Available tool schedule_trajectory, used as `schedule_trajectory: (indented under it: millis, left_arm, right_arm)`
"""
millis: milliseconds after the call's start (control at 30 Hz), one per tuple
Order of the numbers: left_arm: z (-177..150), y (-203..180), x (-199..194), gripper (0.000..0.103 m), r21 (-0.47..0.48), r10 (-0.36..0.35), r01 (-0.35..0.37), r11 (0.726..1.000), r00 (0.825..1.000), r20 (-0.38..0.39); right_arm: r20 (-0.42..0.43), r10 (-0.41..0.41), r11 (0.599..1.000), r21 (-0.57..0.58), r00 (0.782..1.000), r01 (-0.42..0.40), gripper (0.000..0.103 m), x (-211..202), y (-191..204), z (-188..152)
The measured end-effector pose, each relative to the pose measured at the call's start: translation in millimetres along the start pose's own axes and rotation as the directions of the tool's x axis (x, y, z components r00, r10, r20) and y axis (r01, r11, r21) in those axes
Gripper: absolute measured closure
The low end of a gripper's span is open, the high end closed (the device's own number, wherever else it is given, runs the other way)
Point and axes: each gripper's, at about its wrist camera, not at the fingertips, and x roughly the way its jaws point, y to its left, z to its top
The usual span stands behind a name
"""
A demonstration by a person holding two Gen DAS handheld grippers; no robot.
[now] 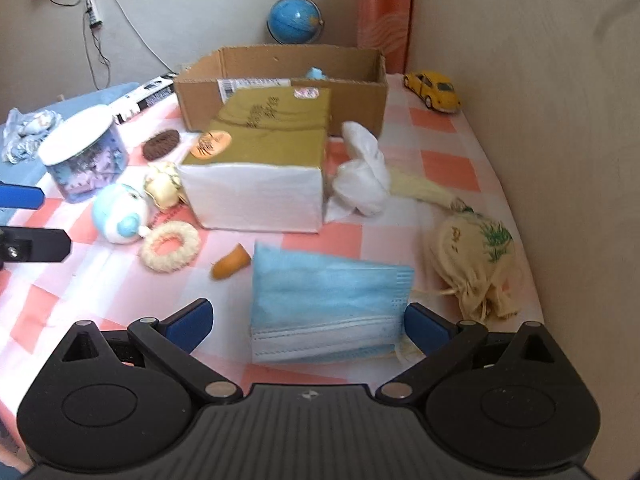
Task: Organize soft objects
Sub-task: 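Grasp the second blue mask with the right gripper while the left approaches the blue toy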
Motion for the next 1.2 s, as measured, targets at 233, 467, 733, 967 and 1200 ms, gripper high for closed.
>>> schedule_trajectory:
  millis: [233, 467, 733, 967, 1200]
  left_arm:
    - [-1, 0, 13, 0.005, 0.0, -0.004, 0.004, 1.0, 1.0, -0.016]
    - [-4, 2, 32, 0.005, -0.014, -0.014, 0.013, 1.0, 0.999, -0.042]
    - [-12, 6, 48, 0.002, -0.029, -0.029, 0.028, 0.999, 0.997, -0.067]
    - [-17, 0, 53, 0.0, 0.077, 0.047, -0.042, 0.996, 0.997, -0.064]
    - [-17, 4, 54, 0.001, 0.051, 0.053, -0.052, 0.997, 0.998, -0.035]
  right_arm:
    - [-0.007, -0.013, 1.0, -0.024, 1.0, 0.013, 0.0, 8, 4, -9]
    - [0.043, -0.013, 0.999, -0.03, 0.999, 0.014, 0.0, 6, 5, -17]
    - [0.105, -0.007, 0.999, -0.034, 0.994, 0.011, 0.0, 2, 4, -26]
    - [0.122, -0.023, 0.999, -0.02, 0.992, 0.026, 0.0, 0, 6, -30]
    - [0.143, -0.032, 0.999, -0.008, 0.989, 0.034, 0.0, -1, 7, -35]
